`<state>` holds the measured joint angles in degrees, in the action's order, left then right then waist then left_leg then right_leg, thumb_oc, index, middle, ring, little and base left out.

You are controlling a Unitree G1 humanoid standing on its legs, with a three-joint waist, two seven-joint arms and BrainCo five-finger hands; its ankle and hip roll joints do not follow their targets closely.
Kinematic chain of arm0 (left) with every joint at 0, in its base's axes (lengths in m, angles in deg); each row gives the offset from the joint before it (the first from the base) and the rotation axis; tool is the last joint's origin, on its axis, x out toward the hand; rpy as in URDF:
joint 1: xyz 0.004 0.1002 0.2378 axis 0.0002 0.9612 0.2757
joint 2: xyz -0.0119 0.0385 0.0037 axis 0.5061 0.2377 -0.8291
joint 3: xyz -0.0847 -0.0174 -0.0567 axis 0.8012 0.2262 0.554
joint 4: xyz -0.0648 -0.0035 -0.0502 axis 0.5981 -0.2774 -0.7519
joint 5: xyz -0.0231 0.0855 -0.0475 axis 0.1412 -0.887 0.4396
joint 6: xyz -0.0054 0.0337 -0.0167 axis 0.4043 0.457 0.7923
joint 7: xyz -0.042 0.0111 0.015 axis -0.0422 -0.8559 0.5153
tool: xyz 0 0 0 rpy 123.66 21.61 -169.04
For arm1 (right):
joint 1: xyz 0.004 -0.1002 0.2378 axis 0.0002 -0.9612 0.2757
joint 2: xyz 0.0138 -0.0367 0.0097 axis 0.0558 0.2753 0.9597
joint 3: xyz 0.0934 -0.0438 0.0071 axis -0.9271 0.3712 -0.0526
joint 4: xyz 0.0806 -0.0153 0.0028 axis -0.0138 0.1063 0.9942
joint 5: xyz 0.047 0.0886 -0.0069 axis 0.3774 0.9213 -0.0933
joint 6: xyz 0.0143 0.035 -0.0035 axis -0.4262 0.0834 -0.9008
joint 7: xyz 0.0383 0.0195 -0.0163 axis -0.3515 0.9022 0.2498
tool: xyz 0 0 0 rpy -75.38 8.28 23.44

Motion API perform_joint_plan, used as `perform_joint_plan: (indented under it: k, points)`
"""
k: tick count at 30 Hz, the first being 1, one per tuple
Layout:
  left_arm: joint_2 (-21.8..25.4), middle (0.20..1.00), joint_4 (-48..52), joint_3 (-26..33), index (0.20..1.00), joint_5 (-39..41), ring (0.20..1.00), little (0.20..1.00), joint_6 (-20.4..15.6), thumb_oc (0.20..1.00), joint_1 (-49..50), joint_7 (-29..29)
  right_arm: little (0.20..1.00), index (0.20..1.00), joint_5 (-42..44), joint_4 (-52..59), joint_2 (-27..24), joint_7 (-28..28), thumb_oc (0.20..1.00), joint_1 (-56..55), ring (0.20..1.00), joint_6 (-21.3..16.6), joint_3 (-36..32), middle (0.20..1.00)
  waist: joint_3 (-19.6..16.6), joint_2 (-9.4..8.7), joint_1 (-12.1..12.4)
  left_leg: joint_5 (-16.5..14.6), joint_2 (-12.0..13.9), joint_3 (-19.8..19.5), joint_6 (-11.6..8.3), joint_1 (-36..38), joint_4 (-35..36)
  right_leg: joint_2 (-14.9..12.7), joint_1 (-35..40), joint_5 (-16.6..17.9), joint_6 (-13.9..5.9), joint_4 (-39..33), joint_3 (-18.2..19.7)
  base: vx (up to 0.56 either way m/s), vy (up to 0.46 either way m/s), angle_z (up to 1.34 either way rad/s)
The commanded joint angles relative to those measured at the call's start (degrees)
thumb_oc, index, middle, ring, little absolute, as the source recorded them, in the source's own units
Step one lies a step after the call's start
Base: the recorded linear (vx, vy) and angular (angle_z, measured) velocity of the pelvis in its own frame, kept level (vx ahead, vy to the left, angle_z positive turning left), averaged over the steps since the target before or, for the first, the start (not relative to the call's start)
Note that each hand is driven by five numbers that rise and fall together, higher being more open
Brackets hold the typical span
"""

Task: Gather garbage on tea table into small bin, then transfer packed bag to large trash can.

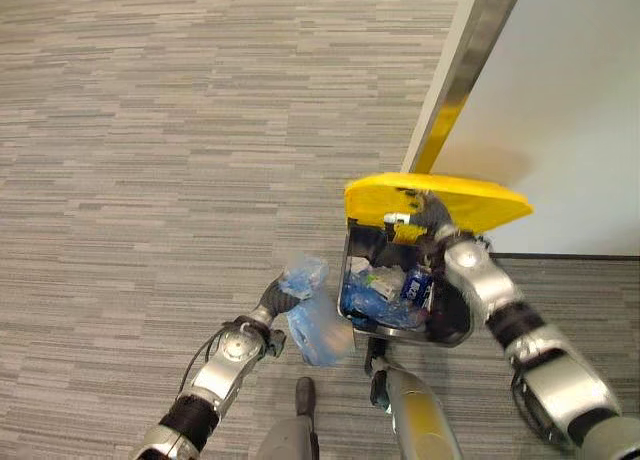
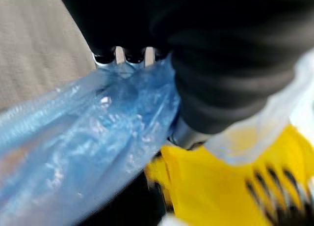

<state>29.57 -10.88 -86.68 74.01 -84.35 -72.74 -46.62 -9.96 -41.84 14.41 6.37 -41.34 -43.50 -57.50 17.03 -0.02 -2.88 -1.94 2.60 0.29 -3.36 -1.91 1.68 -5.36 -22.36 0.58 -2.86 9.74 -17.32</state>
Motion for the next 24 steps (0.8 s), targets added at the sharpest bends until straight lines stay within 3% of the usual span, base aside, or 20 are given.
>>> perform_joint_plan:
  k: [1,6,13,16,22,24]
  points:
    - [1.8,0.200,4.6,1.1,0.200,3.3,0.200,0.200,-5.0,0.200,-1.9,0.5,1.000,1.000,3.3,1.9,1.2,-2.6,1.000,2.4,1.000,-3.9,-1.1,1.000,-0.8,-3.27,1.0,-13.2,-5.6,3.6,2.48,8.6,-4.0,-3.9,-0.2,10.0,-6.20,-8.1,5.8,0.00,0.000,0.00]
    - [-0.3,0.200,7.8,-3.7,0.200,4.2,0.200,0.200,-6.1,0.200,-11.4,-0.5,1.000,1.000,3.9,-0.5,-0.2,-3.9,1.000,8.5,1.000,-4.0,0.6,1.000,0.0,-3.69,0.0,-13.3,-5.6,3.8,2.48,8.6,-3.8,-3.9,-1.1,10.1,-6.32,-7.4,6.0,-0.02,-0.015,-0.01]
    - [0.0,0.200,7.2,-5.9,0.200,3.5,0.200,0.200,-6.3,0.200,-18.6,-2.0,1.000,1.000,2.7,0.3,-1.5,-3.3,1.000,12.0,1.000,-3.5,3.4,1.000,0.9,-3.68,-1.2,-12.9,-5.6,5.0,2.24,8.1,-3.1,-4.1,-3.0,10.2,-6.71,-6.5,5.5,-0.02,-0.024,-0.05]
    - [-1.5,0.200,-0.1,-8.7,0.200,0.0,0.200,0.200,-5.1,0.200,-22.3,-3.1,1.000,1.000,2.3,-1.0,-2.0,-3.4,1.000,16.3,1.000,-3.3,5.1,1.000,1.9,-3.02,-1.9,-12.6,-5.7,6.4,1.98,7.1,-2.5,-4.5,-5.4,9.8,-6.93,-5.3,4.5,-0.03,-0.017,-0.33]
    - [-5.3,0.200,-17.2,-13.2,0.200,-11.1,0.200,0.200,-2.6,0.200,-30.3,-5.9,1.000,1.000,4.2,-1.4,-2.5,-5.4,1.000,21.3,1.000,-3.9,6.7,1.000,5.3,-1.75,-4.4,-13.7,-5.7,7.3,1.73,4.0,-6.3,-4.7,-7.8,9.3,-6.70,-3.1,6.0,0.00,0.006,-0.03]
    - [-5.6,0.200,-18.6,-13.5,0.200,-12.8,0.200,0.200,-2.3,0.200,-31.3,-6.6,1.000,1.000,4.8,-0.7,-2.5,-5.7,1.000,21.6,1.000,-4.3,6.8,1.000,5.6,-1.87,-5.0,-13.5,-6.0,7.3,1.80,3.3,-6.5,-5.0,-8.3,9.5,-6.66,-3.1,6.2,0.00,0.000,0.00]
